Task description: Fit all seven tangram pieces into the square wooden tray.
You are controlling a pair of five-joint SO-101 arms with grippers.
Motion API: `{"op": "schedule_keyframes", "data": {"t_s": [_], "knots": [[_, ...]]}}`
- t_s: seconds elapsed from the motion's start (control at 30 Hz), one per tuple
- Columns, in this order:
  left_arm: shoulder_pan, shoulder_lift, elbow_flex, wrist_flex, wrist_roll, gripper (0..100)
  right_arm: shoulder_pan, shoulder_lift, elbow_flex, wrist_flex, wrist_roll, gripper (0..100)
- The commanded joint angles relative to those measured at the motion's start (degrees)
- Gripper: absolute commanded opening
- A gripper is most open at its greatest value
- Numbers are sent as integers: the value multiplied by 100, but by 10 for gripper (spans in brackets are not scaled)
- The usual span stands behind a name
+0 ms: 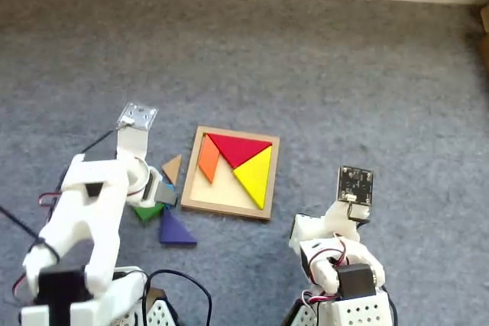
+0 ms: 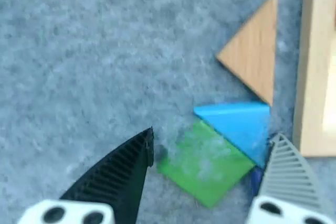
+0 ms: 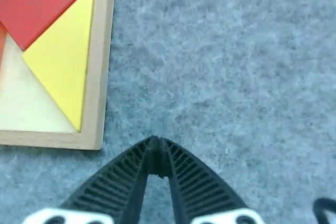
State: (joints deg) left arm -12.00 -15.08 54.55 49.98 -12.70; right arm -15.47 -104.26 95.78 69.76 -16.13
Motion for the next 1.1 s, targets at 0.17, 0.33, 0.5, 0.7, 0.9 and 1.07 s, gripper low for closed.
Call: {"op": "schedule_keyframes", "data": {"t_s": [0.17,0.33,0.5,0.7,0.9,1.07], "knots": [[22,1051,-1341,255,-422,252,-31,-75,901,-180,44,8],[-4,1543,-1851,642,-1512,223,-31,-75,901,-180,44,8],[-57,1868,-2378,1064,-2303,221,22,-75,901,-180,44,8],[-110,1895,-2958,1538,-3385,225,382,-75,901,-497,44,8],[-119,1903,-3591,2198,-3332,226,400,-75,901,-505,44,8],[-119,1912,-3732,2523,-1908,296,400,-75,901,-505,44,8]]}}
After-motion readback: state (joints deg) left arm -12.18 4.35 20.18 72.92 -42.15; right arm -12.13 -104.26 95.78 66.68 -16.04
